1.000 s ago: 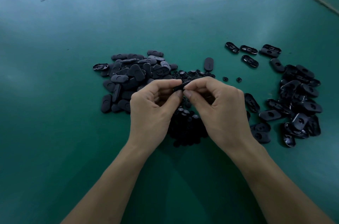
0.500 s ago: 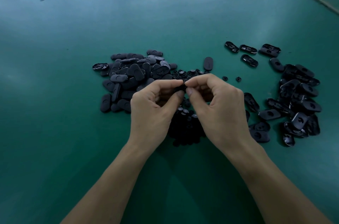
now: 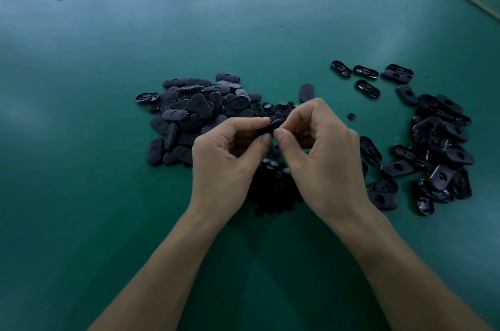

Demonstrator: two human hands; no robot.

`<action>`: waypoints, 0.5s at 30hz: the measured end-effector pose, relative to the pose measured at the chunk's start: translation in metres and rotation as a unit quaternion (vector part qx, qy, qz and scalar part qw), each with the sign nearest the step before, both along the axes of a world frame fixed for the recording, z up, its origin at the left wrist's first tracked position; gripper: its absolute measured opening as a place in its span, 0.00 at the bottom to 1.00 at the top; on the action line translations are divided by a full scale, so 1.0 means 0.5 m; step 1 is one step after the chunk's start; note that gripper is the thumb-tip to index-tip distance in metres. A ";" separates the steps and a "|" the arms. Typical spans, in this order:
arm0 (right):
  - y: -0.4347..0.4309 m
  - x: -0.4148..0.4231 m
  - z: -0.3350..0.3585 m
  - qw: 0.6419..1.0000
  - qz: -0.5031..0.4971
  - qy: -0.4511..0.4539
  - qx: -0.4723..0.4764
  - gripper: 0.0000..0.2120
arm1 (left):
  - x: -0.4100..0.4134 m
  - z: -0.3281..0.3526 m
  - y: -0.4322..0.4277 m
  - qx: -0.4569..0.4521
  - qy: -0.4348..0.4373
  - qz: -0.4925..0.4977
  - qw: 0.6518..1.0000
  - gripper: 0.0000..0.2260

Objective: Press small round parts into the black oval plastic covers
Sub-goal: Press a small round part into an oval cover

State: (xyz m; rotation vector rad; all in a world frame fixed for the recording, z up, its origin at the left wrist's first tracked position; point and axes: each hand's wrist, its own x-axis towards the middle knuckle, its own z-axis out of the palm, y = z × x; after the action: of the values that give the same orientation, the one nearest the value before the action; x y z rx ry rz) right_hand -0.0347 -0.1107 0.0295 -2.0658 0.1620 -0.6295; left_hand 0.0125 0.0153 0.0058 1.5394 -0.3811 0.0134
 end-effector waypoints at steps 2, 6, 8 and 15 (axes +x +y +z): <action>-0.002 0.000 0.000 1.000 0.000 0.000 -0.005 0.09 | 0.000 0.001 -0.001 0.002 -0.001 0.002 1.000 0.12; -0.002 0.000 -0.003 1.000 -0.004 -0.009 -0.026 0.09 | -0.001 0.002 0.000 0.022 -0.003 -0.001 1.000 0.11; 0.002 -0.002 -0.002 0.999 -0.005 -0.019 -0.036 0.09 | -0.002 0.001 0.000 0.032 -0.006 0.001 0.999 0.11; 0.004 -0.003 0.004 0.998 0.019 -0.045 -0.043 0.05 | 0.001 0.000 0.001 0.017 0.016 0.014 1.000 0.10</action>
State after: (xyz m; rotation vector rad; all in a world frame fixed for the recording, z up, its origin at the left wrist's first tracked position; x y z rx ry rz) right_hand -0.0360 -0.1089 0.0313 -2.1130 0.0443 -0.7152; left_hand 0.0132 0.0158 0.0057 1.5775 -0.3364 0.0042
